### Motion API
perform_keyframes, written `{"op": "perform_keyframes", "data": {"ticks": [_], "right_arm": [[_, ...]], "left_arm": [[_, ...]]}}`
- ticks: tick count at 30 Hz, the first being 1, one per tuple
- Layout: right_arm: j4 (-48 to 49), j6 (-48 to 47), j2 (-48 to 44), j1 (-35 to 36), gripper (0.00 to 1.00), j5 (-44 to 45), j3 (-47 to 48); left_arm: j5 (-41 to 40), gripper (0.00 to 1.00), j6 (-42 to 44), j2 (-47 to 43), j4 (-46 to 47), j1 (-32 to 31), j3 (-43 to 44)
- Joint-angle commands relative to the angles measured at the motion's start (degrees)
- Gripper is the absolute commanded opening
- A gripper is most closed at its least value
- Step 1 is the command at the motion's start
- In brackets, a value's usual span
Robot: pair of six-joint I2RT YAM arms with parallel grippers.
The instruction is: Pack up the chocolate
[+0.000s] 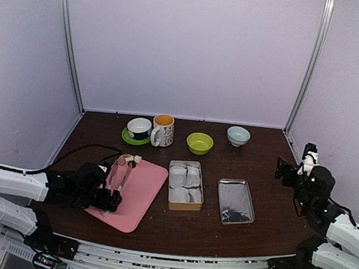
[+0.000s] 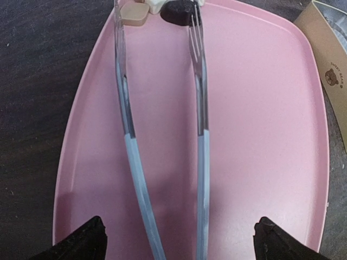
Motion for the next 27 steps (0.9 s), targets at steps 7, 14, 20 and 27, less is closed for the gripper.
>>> {"op": "perform_keyframes", "data": {"ticks": [7, 14, 20, 27], "right_arm": [[2.39, -0.93, -0.32, -0.21, 0.93, 0.13, -0.60], [2.42, -0.88, -0.14, -0.21, 0.93, 0.30, -0.59], [2.50, -0.78, -0.51, -0.22, 0.93, 0.57, -0.74], [2.44, -0.78, -0.12, -0.22, 0.92, 0.73, -0.57]], "left_arm": [[-5.06, 0.82, -5.34, 5.63, 3.44, -0.80, 2.29], [-6.93, 0.77, -5.96, 10.31, 1.67, -1.18, 4.30], [-10.11, 0.75, -7.65, 16.11, -2.80, -2.69, 8.41], [-9.51, 0.63, -10.02, 19.30, -2.38, -3.09, 8.73]]}}
